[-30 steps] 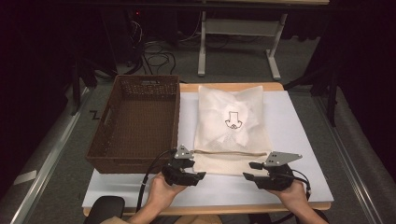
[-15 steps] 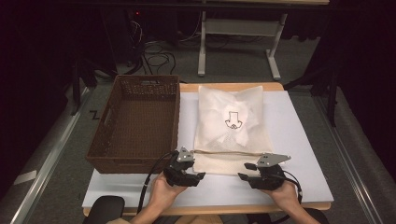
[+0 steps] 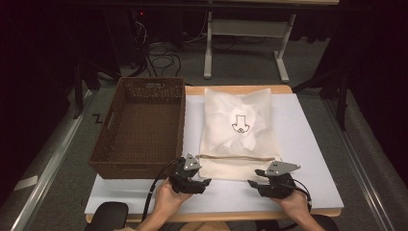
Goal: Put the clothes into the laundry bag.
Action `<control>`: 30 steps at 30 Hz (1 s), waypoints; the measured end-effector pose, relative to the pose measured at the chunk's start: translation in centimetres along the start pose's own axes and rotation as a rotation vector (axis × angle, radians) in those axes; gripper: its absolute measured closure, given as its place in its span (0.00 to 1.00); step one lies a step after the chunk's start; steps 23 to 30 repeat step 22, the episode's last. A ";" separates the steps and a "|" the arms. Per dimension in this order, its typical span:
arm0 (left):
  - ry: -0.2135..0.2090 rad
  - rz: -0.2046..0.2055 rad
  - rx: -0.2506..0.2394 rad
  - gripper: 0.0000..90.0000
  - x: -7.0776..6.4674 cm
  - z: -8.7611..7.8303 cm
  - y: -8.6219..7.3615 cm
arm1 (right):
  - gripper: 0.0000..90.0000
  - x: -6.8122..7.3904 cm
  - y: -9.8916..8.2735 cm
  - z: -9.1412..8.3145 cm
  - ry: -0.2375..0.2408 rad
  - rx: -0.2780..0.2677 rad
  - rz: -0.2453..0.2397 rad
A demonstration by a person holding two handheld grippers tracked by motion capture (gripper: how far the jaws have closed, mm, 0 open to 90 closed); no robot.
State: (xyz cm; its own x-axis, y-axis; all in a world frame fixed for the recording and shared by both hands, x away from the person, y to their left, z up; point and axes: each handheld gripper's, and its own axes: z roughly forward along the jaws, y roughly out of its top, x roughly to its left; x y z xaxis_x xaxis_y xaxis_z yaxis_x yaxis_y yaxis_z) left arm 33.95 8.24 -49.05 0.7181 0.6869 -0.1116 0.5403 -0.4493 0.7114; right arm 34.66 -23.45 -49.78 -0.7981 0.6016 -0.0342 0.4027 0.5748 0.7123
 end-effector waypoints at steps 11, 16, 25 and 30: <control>0.014 0.018 0.007 0.43 -0.3 0.4 -0.2 | 0.53 0.1 0.0 0.3 0.012 0.013 0.010; 0.007 0.015 0.009 0.43 -0.4 0.5 -0.2 | 0.53 0.0 0.0 0.4 0.013 0.012 0.008; 0.000 0.021 0.006 0.43 -0.5 0.4 -0.1 | 0.54 0.1 0.0 0.4 0.019 0.023 0.004; 0.000 0.021 0.006 0.43 -0.5 0.4 -0.1 | 0.54 0.1 0.0 0.4 0.019 0.023 0.004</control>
